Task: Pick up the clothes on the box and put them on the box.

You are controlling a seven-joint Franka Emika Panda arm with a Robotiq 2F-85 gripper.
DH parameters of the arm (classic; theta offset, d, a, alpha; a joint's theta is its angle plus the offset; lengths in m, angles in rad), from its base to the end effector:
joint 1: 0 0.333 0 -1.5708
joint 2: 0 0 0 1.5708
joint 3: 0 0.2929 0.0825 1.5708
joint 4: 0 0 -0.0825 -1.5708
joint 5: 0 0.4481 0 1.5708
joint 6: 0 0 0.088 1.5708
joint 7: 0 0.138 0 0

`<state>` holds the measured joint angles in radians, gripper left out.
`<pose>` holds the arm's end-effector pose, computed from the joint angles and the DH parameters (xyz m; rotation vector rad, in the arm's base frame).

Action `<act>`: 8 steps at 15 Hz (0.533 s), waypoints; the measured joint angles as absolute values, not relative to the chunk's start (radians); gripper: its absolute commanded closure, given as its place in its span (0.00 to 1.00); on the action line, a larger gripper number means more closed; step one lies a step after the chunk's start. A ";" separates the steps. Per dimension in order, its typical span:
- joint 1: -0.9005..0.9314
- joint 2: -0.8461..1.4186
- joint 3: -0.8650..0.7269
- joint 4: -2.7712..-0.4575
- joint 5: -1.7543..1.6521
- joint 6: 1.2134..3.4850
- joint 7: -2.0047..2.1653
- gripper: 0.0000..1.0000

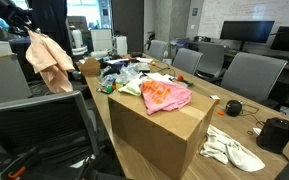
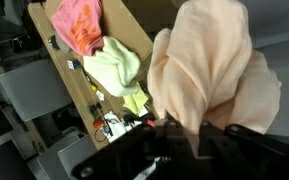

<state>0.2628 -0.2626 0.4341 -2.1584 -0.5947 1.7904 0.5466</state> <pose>0.4496 0.2974 0.4386 2.4558 0.3768 0.3654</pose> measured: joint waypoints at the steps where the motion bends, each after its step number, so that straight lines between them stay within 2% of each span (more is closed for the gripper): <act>1: 0.263 -0.276 0.422 -2.179 -0.577 1.789 0.526 0.97; 8: 0.262 -0.331 0.341 -2.307 -0.412 1.767 0.396 0.97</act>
